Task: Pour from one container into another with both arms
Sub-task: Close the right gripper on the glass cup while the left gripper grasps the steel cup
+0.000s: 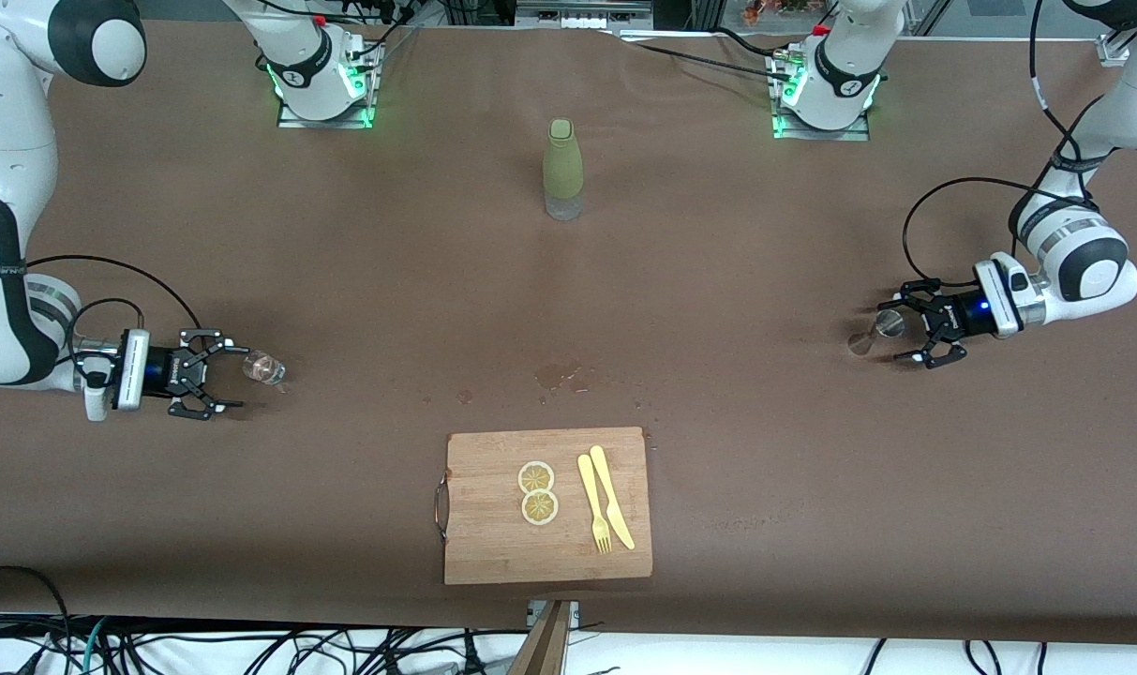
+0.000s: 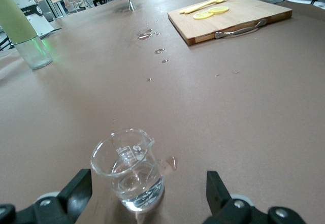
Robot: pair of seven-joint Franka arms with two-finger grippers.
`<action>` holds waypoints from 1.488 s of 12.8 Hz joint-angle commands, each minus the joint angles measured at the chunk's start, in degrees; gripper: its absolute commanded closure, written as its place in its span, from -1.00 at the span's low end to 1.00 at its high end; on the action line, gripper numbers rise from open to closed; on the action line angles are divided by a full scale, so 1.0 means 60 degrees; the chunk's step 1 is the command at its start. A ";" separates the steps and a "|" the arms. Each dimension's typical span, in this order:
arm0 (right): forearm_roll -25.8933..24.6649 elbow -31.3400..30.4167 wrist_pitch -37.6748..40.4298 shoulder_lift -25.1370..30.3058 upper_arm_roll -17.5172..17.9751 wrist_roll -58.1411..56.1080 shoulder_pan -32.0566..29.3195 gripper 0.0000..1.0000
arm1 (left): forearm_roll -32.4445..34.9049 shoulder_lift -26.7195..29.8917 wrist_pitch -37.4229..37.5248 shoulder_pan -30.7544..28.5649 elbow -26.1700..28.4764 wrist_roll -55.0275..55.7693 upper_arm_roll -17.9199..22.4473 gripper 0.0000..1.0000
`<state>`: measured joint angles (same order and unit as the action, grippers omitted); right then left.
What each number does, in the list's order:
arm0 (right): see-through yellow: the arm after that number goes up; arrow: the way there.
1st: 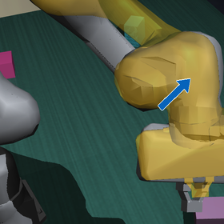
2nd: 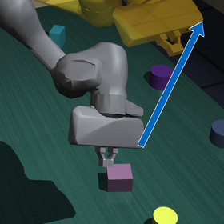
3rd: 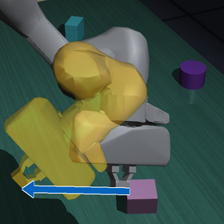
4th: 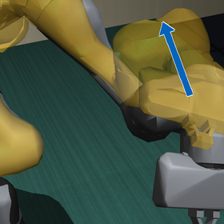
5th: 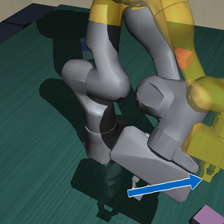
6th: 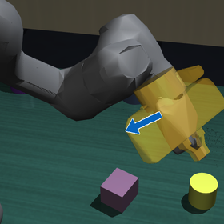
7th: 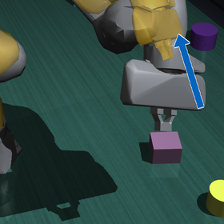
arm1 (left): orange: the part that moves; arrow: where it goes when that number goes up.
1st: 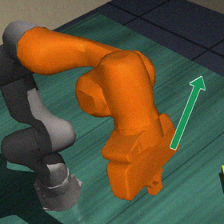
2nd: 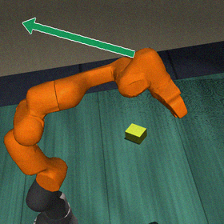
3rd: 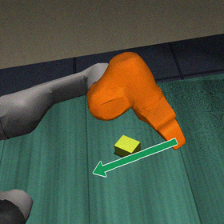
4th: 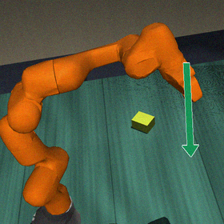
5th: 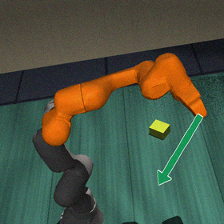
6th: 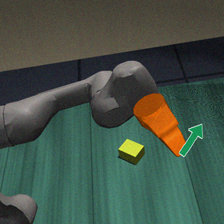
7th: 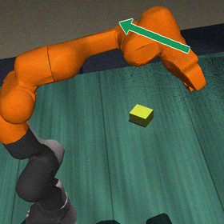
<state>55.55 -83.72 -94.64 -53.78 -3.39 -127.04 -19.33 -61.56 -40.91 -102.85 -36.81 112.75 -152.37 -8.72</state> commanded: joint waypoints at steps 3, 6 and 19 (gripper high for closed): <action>0.0278 0.0374 -0.0017 -0.0441 0.0112 -0.0155 0.0189 -1.00 | -0.0492 -0.0373 -0.0173 0.0246 -0.0027 -0.0665 -0.0011 -1.00; 0.0351 0.0374 -0.0135 -0.0442 0.0112 -0.0242 0.0321 -1.00 | -0.0624 -0.0432 -0.0173 0.0275 -0.0027 -0.0680 -0.0026 -1.00; 0.0351 0.0345 -0.0120 -0.0456 0.0126 -0.0301 0.0629 -0.96 | -0.0990 -0.0534 -0.0085 0.0539 -0.0056 -0.0797 -0.0085 -0.40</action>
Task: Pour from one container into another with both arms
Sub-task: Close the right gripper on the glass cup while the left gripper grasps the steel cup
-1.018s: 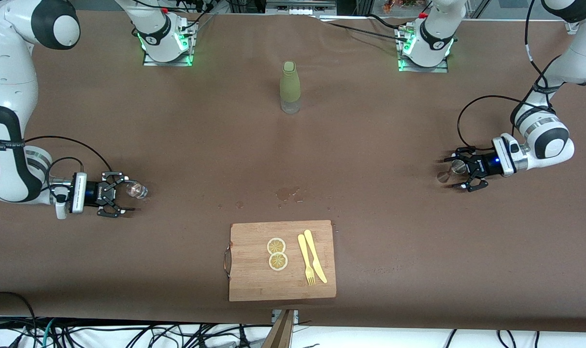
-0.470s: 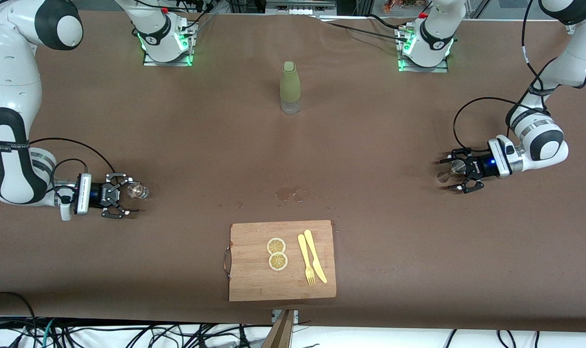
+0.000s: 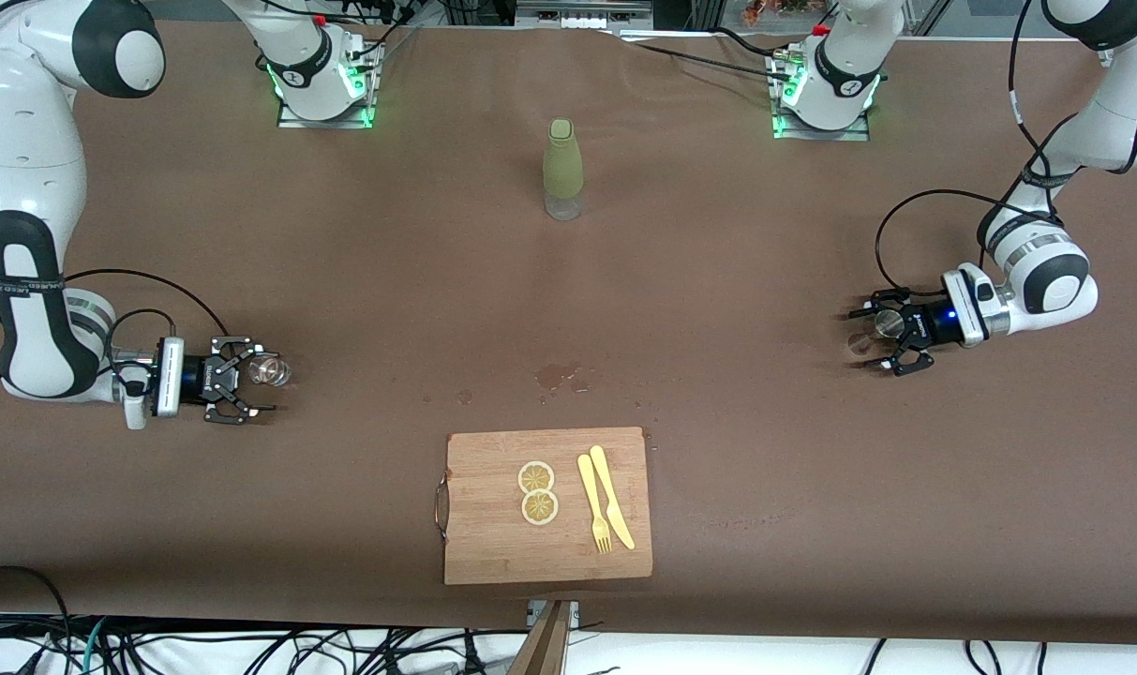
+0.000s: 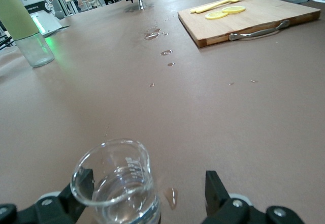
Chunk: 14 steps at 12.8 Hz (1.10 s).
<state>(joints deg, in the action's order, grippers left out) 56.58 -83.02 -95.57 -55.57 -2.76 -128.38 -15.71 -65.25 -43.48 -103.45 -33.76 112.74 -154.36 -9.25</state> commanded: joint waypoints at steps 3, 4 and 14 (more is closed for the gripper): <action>0.0180 0.0213 0.0035 -0.0157 0.0007 -0.0064 0.0026 -0.85 | -0.0360 -0.0165 0.0014 0.0030 -0.0070 -0.0464 0.0004 -0.07; 0.0180 0.0213 0.0035 -0.0157 0.0007 -0.0064 0.0026 -0.80 | -0.0360 -0.0194 0.0014 0.0030 -0.0070 -0.0522 0.0004 0.05; 0.0106 0.0257 0.0035 -0.0113 0.0007 0.0156 0.0260 0.18 | -0.0433 -0.0209 0.0161 -0.0014 -0.0143 -0.0509 -0.0288 1.00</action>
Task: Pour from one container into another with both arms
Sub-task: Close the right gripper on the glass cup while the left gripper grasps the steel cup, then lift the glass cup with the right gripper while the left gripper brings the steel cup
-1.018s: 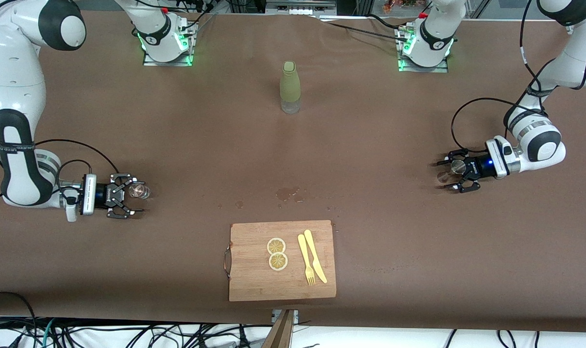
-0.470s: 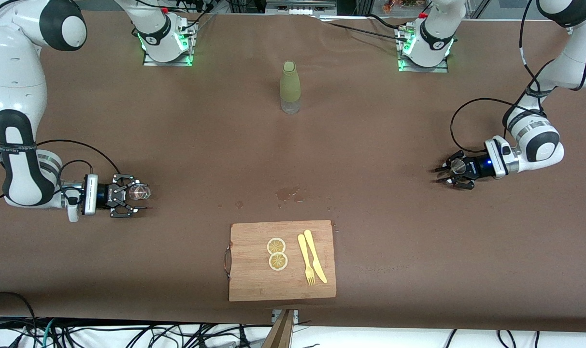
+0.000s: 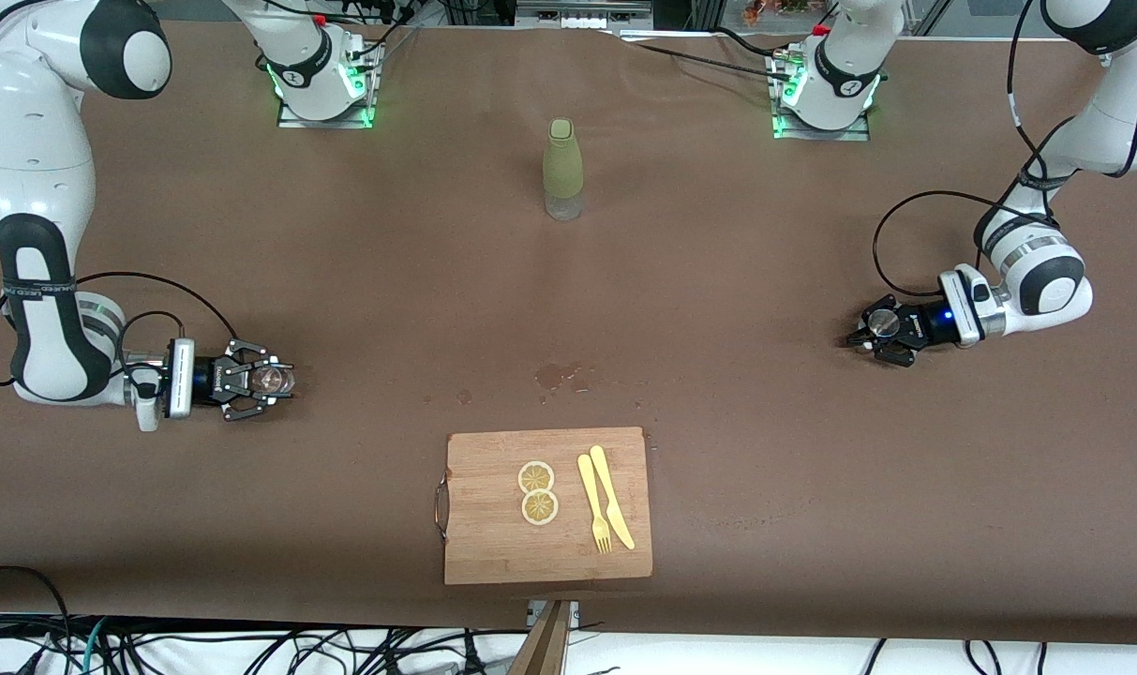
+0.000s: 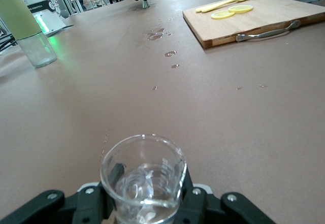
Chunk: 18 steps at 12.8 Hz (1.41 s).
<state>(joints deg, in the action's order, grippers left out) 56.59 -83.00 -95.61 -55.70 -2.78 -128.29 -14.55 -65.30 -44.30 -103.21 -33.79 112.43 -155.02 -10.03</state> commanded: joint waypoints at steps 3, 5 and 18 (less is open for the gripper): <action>-0.0042 0.0327 0.0143 0.0011 -0.0005 0.0799 0.0227 0.24 | -0.0761 -0.0072 0.0122 -0.0008 -0.0091 -0.0312 -0.0626 1.00; -0.0275 0.0634 0.0173 0.0011 0.0009 0.1106 0.0315 0.26 | -0.0835 -0.0043 0.0122 0.0021 -0.0091 -0.0035 -0.0832 1.00; -0.0980 0.2801 0.0495 0.0260 0.0010 0.5484 0.2438 0.26 | -0.3278 -0.0043 -0.1474 0.2040 -0.0091 0.0069 -0.2708 1.00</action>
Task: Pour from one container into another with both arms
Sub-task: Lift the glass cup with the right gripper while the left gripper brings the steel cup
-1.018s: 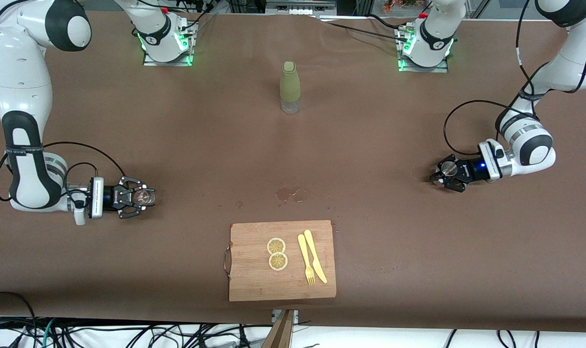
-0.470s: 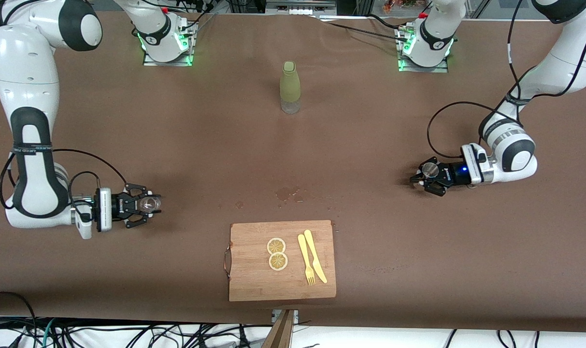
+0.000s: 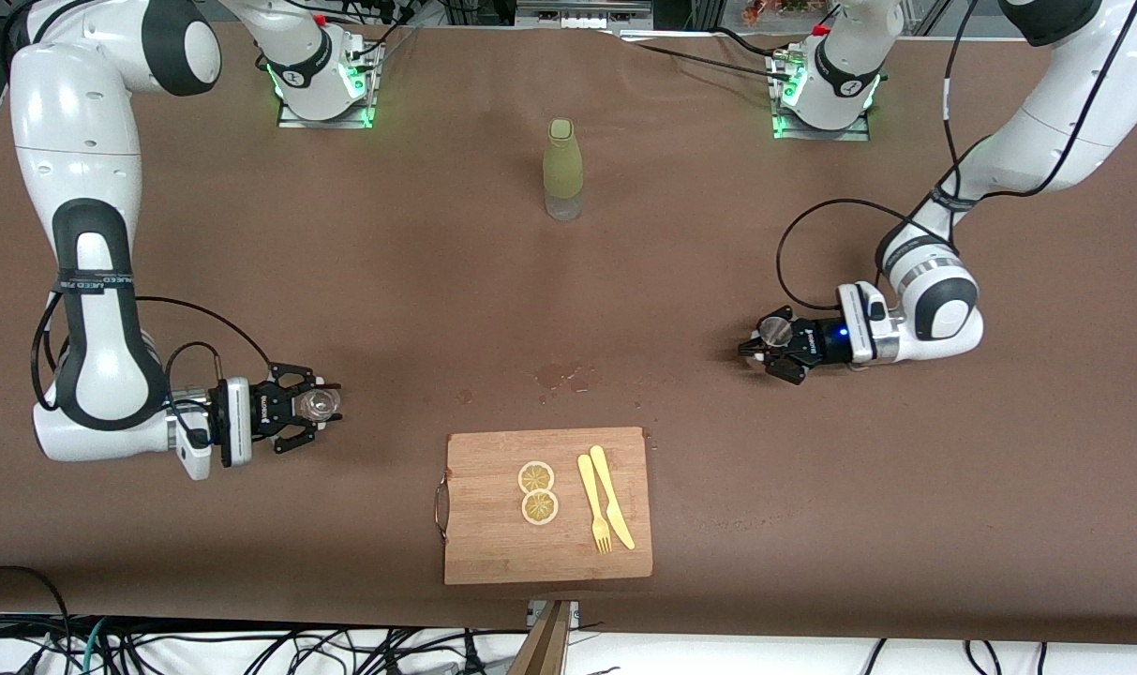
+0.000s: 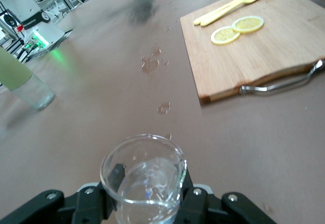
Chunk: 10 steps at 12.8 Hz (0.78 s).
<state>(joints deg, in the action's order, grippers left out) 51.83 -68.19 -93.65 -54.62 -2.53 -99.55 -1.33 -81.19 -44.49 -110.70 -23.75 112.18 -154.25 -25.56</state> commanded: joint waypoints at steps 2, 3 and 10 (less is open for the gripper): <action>-0.0185 0.0772 0.0154 0.0080 -0.0018 0.1528 0.0542 0.26 | -0.1450 0.0003 -0.0504 0.1084 -0.0049 -0.0087 -0.0120 1.00; -0.0185 0.0818 0.0111 0.0080 -0.0047 0.1721 0.0761 0.26 | -0.1918 0.0003 -0.0534 0.1464 -0.0034 -0.0102 -0.0106 1.00; -0.0901 0.1491 0.0008 0.0139 -0.0135 0.3698 0.1963 0.26 | -0.2683 0.0017 -0.2215 0.3501 -0.0649 0.0454 -0.0003 1.00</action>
<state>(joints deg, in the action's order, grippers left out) 48.71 -60.98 -93.99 -54.38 -2.79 -80.88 8.73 -94.54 -44.67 -121.04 -6.18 109.49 -152.87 -26.38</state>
